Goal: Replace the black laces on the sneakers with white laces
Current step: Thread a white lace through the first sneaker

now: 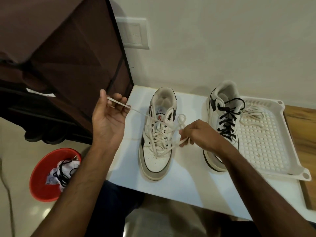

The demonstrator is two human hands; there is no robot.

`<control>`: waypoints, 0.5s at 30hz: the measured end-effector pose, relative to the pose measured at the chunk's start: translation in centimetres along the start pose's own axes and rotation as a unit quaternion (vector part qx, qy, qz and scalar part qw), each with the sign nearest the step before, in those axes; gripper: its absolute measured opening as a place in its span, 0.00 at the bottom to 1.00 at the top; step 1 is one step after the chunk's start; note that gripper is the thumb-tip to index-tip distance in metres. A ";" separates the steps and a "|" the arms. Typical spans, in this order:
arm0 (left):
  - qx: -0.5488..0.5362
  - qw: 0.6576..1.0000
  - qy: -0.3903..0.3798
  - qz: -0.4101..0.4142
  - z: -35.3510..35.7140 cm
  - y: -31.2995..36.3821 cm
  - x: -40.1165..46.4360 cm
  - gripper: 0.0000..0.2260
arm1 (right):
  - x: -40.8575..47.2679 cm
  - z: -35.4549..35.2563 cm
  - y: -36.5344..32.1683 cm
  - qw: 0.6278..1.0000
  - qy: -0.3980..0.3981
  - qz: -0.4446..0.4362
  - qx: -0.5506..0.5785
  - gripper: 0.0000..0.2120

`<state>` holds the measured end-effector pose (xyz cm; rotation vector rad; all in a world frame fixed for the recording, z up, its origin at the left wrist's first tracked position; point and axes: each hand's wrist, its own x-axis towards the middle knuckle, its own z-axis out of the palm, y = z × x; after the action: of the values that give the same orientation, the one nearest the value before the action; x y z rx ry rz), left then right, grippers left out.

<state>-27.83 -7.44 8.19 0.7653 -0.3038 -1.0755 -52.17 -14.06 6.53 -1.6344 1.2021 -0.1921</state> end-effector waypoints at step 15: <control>0.443 0.883 -0.126 0.096 -1.4 -0.8 0.4 0.10 | -0.1 -0.7 0.6 0.975 -0.119 0.004 -0.187 0.22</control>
<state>-27.38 -7.38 6.58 1.3698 -1.1226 -0.8168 -52.99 -14.41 6.41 -1.9124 1.1041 0.2456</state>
